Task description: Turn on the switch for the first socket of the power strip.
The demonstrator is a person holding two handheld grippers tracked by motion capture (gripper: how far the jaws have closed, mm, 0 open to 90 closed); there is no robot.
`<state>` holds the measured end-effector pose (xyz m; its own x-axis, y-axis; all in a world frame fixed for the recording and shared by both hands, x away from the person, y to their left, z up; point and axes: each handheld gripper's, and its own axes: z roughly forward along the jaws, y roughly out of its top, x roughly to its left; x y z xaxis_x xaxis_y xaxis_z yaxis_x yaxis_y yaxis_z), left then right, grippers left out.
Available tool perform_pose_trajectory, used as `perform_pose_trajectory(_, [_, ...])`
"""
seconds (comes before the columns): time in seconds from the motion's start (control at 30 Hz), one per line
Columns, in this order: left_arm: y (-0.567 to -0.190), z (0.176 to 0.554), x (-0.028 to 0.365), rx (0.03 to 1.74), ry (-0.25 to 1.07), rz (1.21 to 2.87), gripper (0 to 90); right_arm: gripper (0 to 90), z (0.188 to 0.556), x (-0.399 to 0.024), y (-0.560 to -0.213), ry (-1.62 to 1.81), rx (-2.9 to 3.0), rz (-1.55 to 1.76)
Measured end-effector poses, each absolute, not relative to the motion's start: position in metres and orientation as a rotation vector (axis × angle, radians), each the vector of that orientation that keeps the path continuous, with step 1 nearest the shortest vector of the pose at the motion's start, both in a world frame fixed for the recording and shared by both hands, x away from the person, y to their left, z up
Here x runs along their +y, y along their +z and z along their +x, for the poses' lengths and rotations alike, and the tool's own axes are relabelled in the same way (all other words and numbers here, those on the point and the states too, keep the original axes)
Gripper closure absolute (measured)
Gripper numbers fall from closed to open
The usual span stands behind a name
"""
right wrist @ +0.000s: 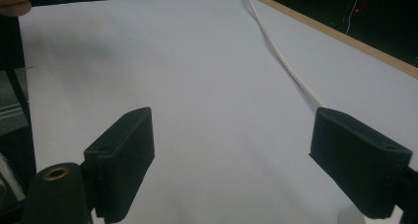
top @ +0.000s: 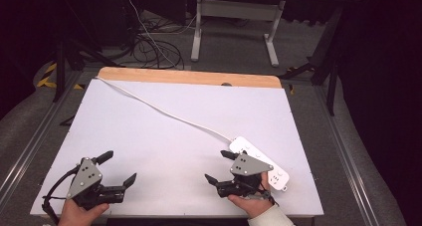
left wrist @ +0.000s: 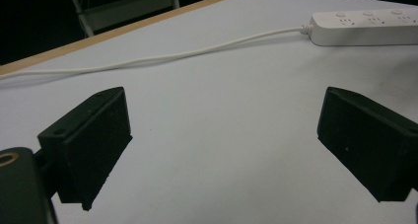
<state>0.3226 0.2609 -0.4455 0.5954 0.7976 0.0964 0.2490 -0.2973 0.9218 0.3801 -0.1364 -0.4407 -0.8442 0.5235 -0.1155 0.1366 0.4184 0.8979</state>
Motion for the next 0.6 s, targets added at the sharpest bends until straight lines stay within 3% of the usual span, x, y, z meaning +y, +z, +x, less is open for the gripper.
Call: perform_pose_trajectory(0.6, [-0.4456, 0.3205, 0.2596, 0.837, 0.741, 1.852, 6.9, 17.1, 0.3793, -0.1341, -0.4373, 1.390, 2.305, 0.535])
